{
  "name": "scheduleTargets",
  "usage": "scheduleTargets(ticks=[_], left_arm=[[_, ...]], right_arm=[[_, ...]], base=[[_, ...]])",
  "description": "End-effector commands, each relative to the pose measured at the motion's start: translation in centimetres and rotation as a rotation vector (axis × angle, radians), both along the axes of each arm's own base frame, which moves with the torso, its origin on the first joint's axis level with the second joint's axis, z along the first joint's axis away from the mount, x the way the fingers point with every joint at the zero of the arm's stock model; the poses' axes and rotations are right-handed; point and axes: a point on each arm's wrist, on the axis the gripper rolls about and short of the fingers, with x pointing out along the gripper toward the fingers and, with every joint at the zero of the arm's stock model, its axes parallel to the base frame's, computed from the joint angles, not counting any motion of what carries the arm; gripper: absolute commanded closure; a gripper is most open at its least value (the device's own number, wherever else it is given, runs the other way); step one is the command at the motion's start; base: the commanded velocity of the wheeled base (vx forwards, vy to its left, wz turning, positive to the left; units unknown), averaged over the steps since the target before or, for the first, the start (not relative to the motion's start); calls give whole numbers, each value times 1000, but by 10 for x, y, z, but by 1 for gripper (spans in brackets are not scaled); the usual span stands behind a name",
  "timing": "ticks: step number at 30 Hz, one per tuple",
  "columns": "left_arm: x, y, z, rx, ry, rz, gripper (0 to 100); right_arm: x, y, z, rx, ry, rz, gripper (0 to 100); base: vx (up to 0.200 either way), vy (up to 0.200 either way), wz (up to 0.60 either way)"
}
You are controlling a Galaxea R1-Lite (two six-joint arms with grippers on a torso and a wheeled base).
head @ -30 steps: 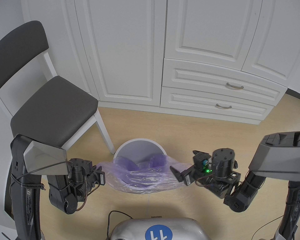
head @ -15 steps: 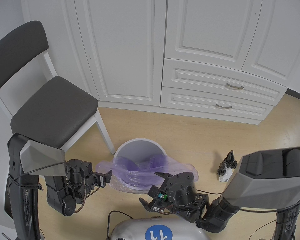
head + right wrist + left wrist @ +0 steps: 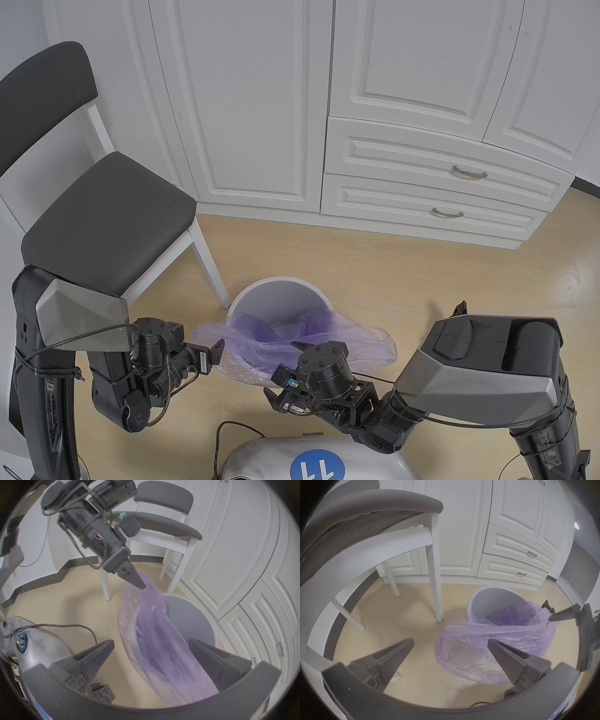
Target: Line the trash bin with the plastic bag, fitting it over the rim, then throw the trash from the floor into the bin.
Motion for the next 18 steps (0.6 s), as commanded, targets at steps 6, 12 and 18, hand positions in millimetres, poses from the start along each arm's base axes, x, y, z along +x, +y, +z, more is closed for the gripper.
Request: scheduleTargets(ticks=[6,12,18], left_arm=[[0,0,1,-2,-5,1,0],[0,0,1,-2,-4,1,0],[1,0,2,-3,-8,1,0]], right_arm=[[28,0,-8,17,-17,-52,0],[39,-2,-3,35,-34,-72,100],[67,-6,8,52,-39,-123,100]], base=[[0,0,0],[0,0,0],[0,0,0]])
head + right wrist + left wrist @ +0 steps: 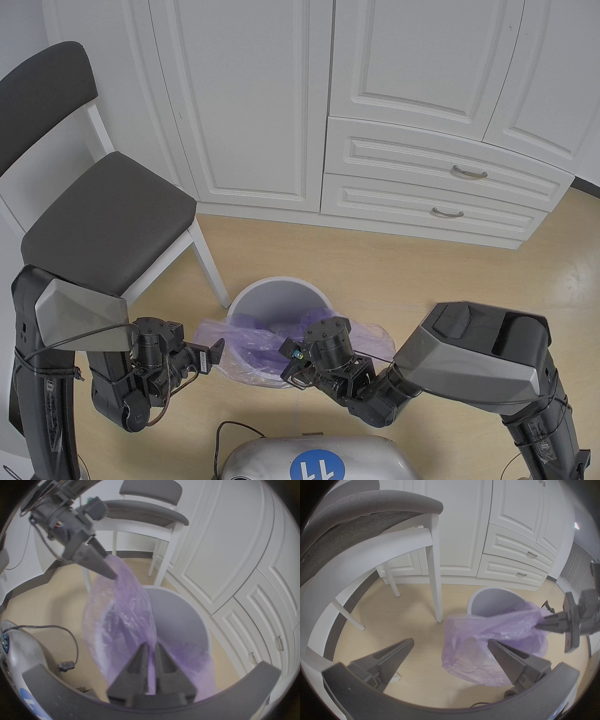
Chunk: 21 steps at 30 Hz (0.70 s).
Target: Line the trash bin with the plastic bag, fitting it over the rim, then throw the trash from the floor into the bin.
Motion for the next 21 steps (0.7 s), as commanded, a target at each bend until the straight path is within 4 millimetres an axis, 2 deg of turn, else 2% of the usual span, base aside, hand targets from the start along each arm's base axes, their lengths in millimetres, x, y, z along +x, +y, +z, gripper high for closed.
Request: scheduleTargets(ticks=[1,2,5,9,10,13,15,16,17,18,21], left_arm=[[1,0,1,-2,-4,1,0],[1,0,1,-3,-7,1,0],[1,0,4,-7,-14,2,0],[0,-2,8,-11,-24,-6,0],[0,-2,8,-11,-24,-6,0],[-1,-3,12,-16,-34,-8,0],[-2,-3,12,-17,-34,-10,0],[-2,-3,12,-17,-34,-10,0],[-2,-3,12,-16,-34,-8,0],[-1,-3,12,-17,-35,-8,0],[-1,-3,13,-17,-37,-8,0]], right_arm=[[28,-2,13,42,-37,-48,100],[30,-2,13,45,-41,-51,100],[56,0,22,92,-89,-90,100],[85,9,22,137,-148,-168,100],[85,9,22,137,-148,-168,100],[106,21,12,201,-203,-224,100],[112,23,9,220,-226,-247,100],[119,26,-2,230,-250,-282,100],[119,25,-13,214,-240,-296,100],[120,24,-17,207,-238,-304,100],[120,24,-18,213,-243,-309,100]], base=[[0,0,0],[0,0,0],[0,0,0],[0,0,0],[0,0,0],[0,0,0],[0,0,0],[0,0,0],[0,0,0],[0,0,0],[0,0,0]])
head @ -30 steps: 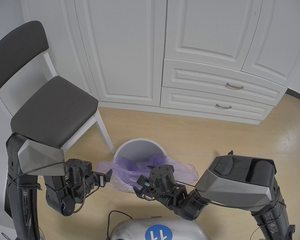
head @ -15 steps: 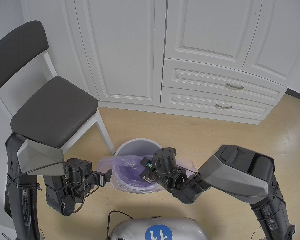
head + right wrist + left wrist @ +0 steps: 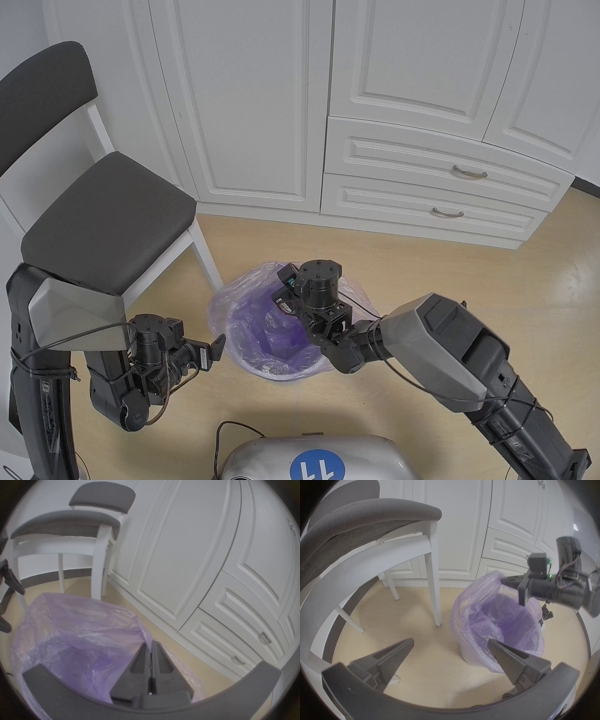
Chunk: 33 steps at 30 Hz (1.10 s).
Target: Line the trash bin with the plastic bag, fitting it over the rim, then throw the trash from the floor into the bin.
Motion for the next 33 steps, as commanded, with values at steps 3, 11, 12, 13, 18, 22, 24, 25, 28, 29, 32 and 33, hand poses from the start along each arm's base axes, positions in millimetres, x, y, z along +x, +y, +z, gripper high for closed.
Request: scheduleTargets(ticks=[3,11,12,13,18,22,24,25,28,29,32,33], left_arm=[[0,-1,7,-8,-21,-1,0],[0,-1,8,-8,-24,-1,0],[0,-1,8,-8,-24,-1,0],[0,-1,8,-8,-24,0,0],[-1,-2,7,-7,-21,-3,0],[-1,-4,5,-5,-15,-11,0],[-2,-5,5,-4,-16,-11,0],[-1,-4,5,-5,-17,-9,0],[0,-5,5,-5,-19,-9,0],[0,-5,5,-6,-18,-11,0],[-1,-5,5,-5,-17,-12,0],[-1,-5,4,-5,-15,-14,0]], right_arm=[[12,-1,-51,-8,14,-57,100],[11,1,-33,65,-81,-51,100],[11,2,-29,73,-90,-49,100],[10,2,-26,81,-101,-48,100],[6,6,-10,134,-164,-37,0],[0,12,-6,137,-182,-24,0],[1,12,-7,126,-175,-18,0],[3,10,-3,123,-173,-18,0],[-7,-1,-1,56,-91,-18,0],[-13,-6,3,38,-65,-14,0],[-37,-33,22,-42,67,8,0],[-45,-40,28,-37,113,19,0]], base=[[0,0,0],[0,0,0],[0,0,0],[0,0,0],[0,0,0],[0,0,0],[0,0,0],[0,0,0],[0,0,0],[0,0,0],[0,0,0],[0,0,0]])
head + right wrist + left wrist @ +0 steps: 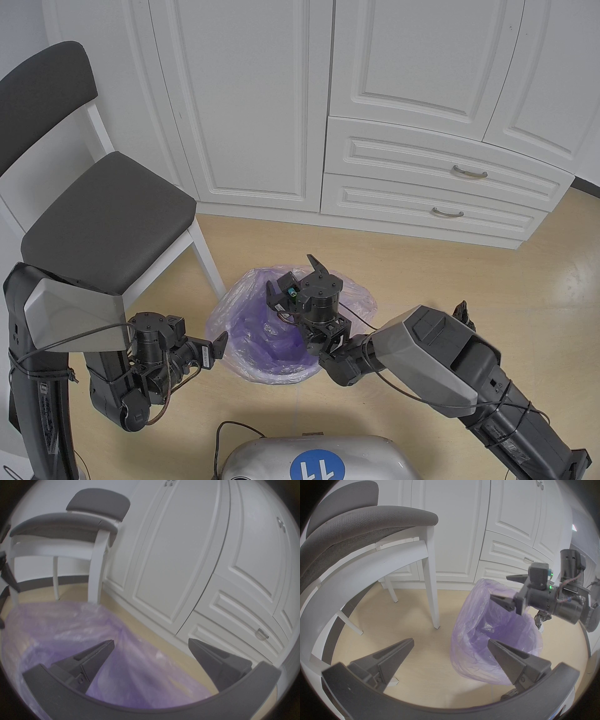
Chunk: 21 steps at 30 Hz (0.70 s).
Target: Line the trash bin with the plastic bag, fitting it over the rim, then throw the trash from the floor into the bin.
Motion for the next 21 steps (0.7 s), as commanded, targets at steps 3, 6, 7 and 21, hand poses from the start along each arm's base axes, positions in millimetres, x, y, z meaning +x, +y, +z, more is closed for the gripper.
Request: scheduleTargets(ticks=[3,6,7,21], left_arm=[[-2,-4,-3,3,9,-13,0],[-3,-8,-5,5,15,-24,0],[-4,-10,-7,6,21,-28,0],[15,-11,-15,-111,26,21,0]], right_arm=[[-55,-53,64,30,266,51,0],[-65,-62,75,118,304,51,0],[-70,-67,75,124,324,45,0],[-45,-94,33,128,410,-79,0]], base=[[0,0,0],[0,0,0],[0,0,0],[0,0,0]])
